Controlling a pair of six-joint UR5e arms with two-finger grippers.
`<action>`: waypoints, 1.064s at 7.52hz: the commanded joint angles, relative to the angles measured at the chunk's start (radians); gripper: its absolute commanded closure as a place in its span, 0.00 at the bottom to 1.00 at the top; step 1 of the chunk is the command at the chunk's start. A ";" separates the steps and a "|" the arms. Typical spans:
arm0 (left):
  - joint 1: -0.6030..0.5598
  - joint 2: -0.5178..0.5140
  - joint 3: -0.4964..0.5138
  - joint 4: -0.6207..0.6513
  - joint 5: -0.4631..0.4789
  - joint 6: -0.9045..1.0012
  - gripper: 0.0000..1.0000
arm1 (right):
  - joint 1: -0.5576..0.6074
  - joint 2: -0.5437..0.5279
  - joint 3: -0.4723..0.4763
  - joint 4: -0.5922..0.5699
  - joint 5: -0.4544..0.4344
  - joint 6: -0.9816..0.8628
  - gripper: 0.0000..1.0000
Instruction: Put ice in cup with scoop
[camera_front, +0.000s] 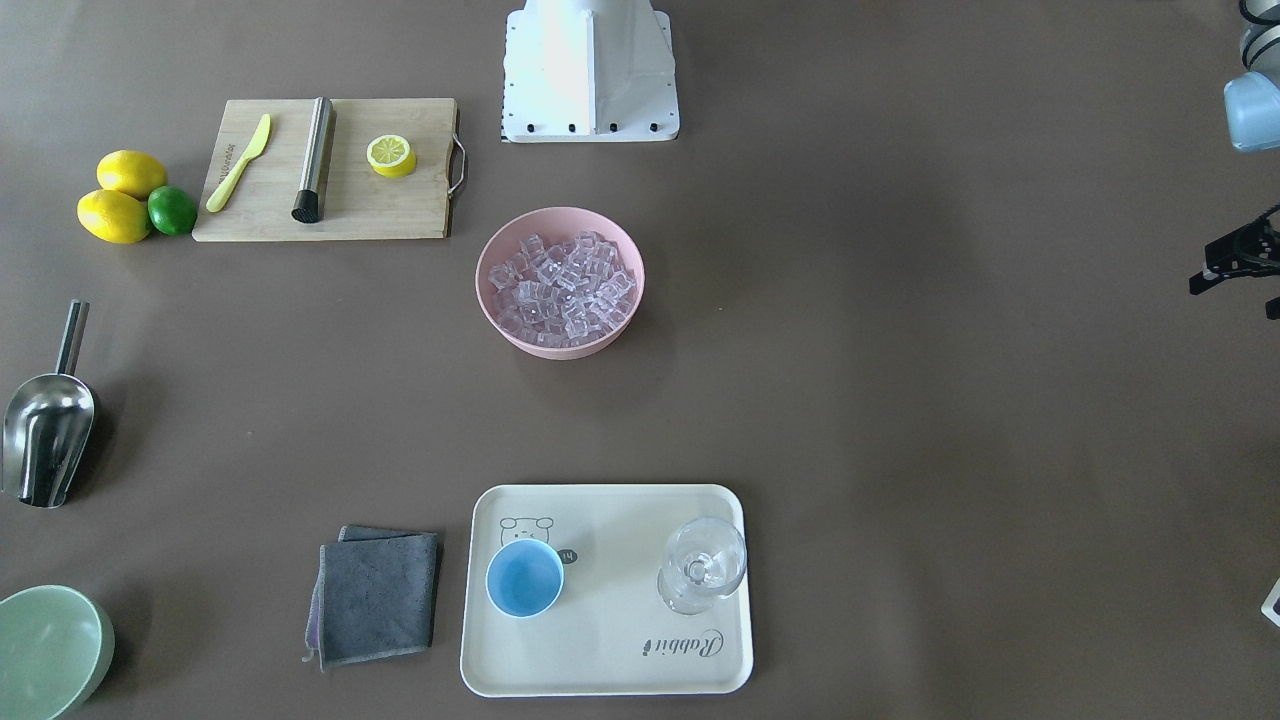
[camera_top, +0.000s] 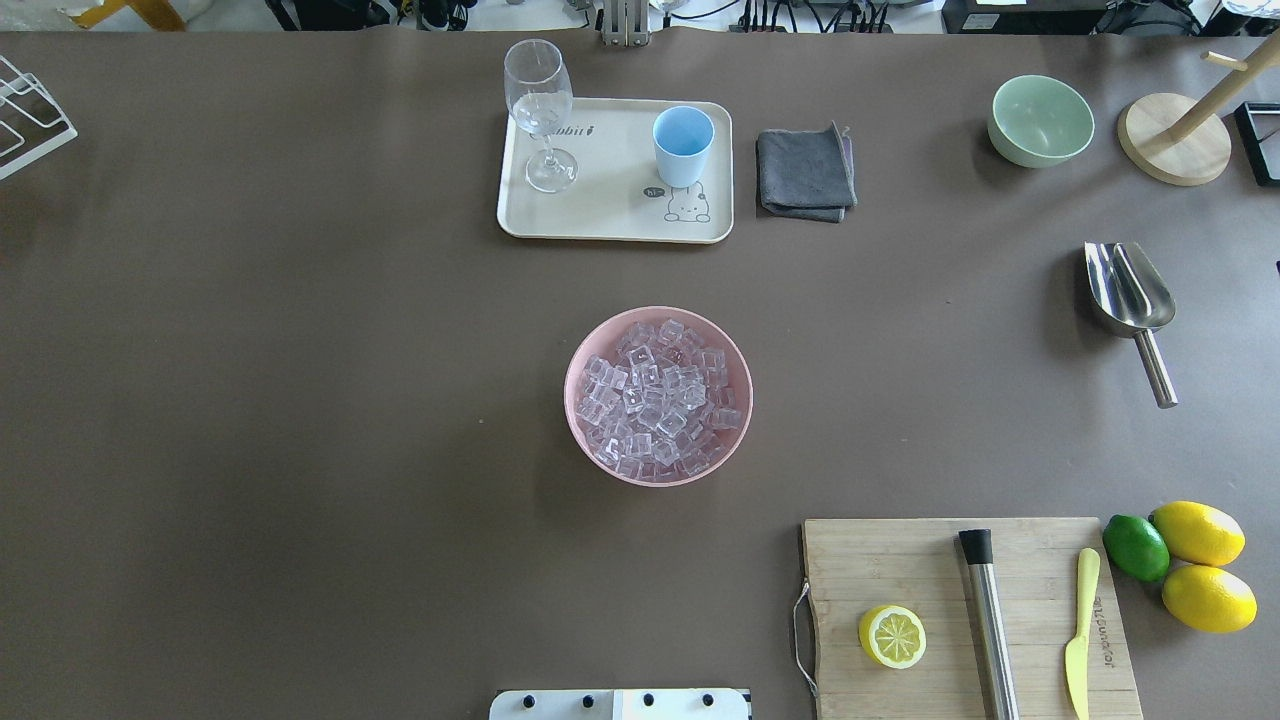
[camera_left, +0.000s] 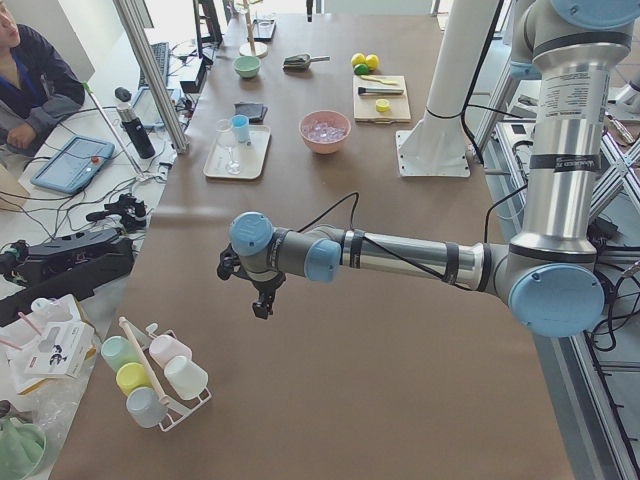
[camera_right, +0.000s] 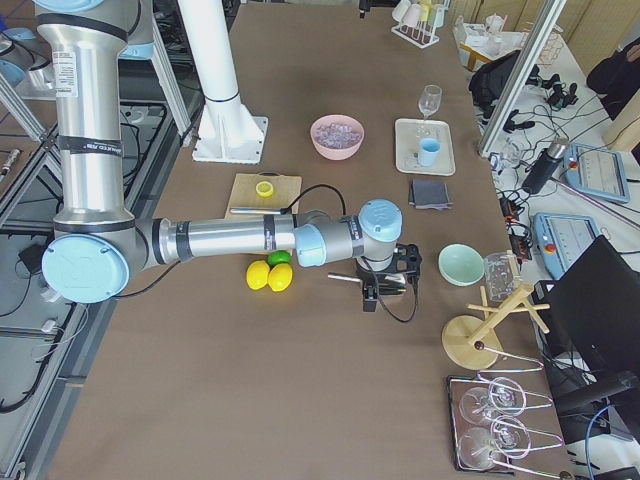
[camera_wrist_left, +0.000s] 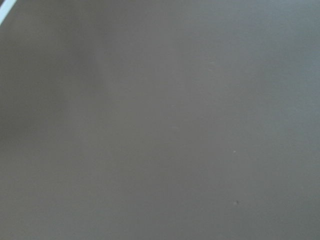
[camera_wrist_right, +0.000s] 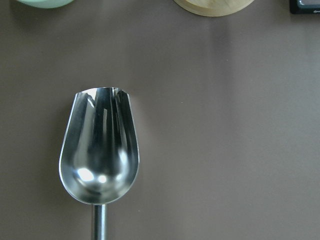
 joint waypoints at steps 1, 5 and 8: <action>0.168 -0.098 -0.071 -0.009 0.078 -0.099 0.02 | -0.144 -0.004 0.007 0.176 0.011 0.364 0.00; 0.411 -0.172 -0.178 -0.014 0.205 -0.120 0.02 | -0.276 -0.005 -0.042 0.192 -0.051 0.414 0.00; 0.550 -0.232 -0.213 -0.029 0.246 -0.155 0.02 | -0.336 0.002 -0.070 0.192 -0.082 0.409 0.00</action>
